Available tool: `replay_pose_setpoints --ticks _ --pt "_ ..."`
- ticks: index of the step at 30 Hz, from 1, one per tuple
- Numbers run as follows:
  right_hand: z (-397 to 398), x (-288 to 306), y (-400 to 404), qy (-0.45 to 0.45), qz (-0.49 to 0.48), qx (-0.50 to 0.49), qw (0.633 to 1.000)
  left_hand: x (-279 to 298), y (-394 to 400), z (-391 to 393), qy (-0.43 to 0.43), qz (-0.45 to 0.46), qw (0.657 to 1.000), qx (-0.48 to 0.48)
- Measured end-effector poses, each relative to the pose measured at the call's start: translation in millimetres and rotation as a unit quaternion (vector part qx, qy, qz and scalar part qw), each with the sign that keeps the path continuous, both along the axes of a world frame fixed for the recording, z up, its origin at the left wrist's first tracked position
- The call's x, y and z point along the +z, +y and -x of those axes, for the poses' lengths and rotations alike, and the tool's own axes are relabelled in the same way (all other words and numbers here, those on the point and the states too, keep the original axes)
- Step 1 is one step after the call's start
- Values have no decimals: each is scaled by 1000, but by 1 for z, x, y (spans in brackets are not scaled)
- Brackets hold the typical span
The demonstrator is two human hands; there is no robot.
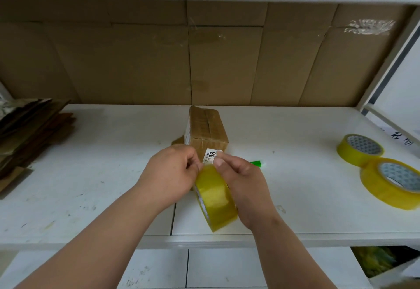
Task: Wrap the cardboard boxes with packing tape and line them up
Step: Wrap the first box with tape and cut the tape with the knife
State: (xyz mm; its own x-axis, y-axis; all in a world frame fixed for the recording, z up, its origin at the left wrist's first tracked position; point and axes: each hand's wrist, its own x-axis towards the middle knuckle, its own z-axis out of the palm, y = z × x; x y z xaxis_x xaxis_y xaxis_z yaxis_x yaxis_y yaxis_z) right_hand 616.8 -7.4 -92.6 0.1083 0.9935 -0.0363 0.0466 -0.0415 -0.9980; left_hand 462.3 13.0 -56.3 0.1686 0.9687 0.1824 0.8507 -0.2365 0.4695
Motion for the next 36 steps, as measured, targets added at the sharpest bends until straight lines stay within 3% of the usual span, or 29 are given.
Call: replay_pose_setpoints --ticks 4,6,9,14,18,27,36 --pt "-24 -12 -5 90 20 127 988 5 1 2 -72 -30 994 73" --pt "-34 -16 -8 88 5 196 977 9 1 1 -85 -39 991 98" --pt "-44 -15 -10 83 -14 223 971 13 1 -2 -101 -42 987 117" --pt "-59 4 -9 47 -52 221 973 19 -4 -12 -173 -52 976 120" --pt "-78 12 -7 2 -64 197 978 30 -7 -18 -287 -59 946 134" --pt "-110 33 21 -50 -77 194 977 34 11 -12 -431 -6 885 175" --pt "-122 53 61 -167 -60 93 980 22 41 -2 -506 14 838 205"
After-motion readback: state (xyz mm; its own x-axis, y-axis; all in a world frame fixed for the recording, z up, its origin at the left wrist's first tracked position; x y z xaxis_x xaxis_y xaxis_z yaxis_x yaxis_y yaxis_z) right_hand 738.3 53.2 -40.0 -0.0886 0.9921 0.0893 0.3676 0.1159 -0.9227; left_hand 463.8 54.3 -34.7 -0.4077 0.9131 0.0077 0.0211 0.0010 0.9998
